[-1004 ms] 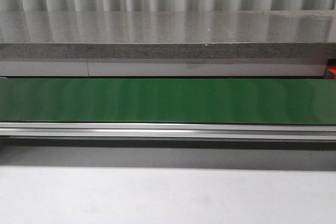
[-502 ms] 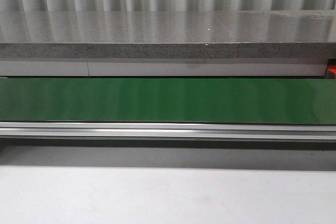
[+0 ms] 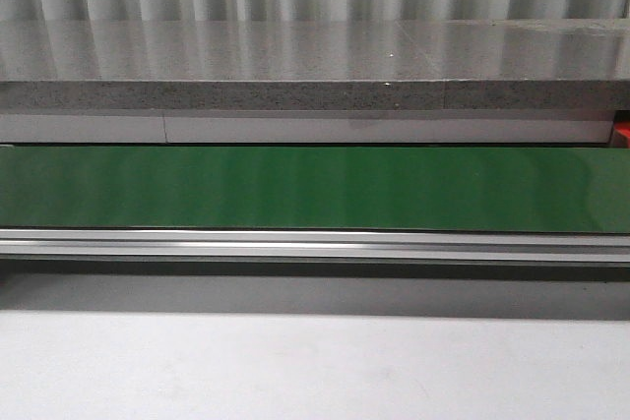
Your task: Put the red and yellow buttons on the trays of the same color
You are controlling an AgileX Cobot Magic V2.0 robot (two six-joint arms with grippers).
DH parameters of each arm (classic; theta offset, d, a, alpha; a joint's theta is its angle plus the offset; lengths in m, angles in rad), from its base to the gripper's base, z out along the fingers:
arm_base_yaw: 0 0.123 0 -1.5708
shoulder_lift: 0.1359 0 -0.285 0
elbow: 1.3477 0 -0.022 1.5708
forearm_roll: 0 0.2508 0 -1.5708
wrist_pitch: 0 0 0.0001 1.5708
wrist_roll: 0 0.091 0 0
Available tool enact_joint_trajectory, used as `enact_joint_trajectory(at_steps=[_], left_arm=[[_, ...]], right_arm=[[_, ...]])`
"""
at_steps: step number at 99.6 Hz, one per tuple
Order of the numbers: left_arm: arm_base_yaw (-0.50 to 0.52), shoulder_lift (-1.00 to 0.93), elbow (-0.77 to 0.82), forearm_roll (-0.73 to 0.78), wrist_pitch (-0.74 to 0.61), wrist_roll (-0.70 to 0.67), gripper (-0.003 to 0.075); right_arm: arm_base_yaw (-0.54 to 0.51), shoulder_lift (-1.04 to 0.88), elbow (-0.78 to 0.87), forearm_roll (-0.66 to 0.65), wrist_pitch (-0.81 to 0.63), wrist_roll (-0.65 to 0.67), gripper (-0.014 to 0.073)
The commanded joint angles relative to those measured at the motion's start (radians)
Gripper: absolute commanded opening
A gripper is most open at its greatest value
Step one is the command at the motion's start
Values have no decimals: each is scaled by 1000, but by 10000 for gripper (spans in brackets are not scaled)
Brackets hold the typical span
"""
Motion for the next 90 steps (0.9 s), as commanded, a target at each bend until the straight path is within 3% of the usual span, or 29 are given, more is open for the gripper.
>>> enact_joint_trajectory(at_steps=[1, 28, 43, 76, 90], left_arm=[[-8, 1, -28, -6, -70, 1, -19], [-8, -1, -28, 7, -85, 1, -19], [-8, -72, 21, 41, -221, -3, -19], [-4, -404, 354, 122, -502, -109, -19], [-4, -505, 467, 136, -527, -167, -19]], right_arm=[[0, -20, -16, -10, -84, -6, -124], [0, -20, -16, -10, -84, -6, -124], [0, -20, -16, -10, -84, -6, -124], [0, -20, -16, -10, -84, -6, -124], [0, -20, -16, -10, -84, -6, -124]])
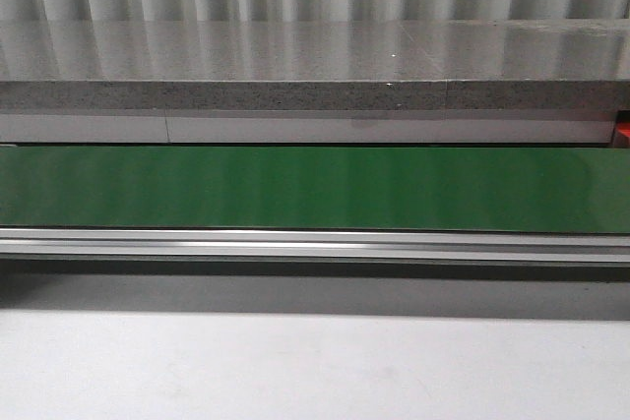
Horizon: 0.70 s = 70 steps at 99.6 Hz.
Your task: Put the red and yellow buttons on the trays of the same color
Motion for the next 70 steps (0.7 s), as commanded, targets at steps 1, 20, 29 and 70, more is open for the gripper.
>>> enact_joint_trajectory(at_steps=[1, 20, 29, 70], left_arm=[[-4, -35, 29, 10, -106, -44, -19], [-4, -86, 134, 10, -190, -46, -19], [-4, -90, 180, 10, -301, -46, -19], [-4, -90, 177, 30, -278, -46, -19]], right_arm=[[0, -20, -16, -8, -84, -6, -124], [0, -20, -16, -8, -84, -6, -124], [0, -20, -16, -8, -84, -6, -124], [0, -20, -16, -8, -84, -6, -124]])
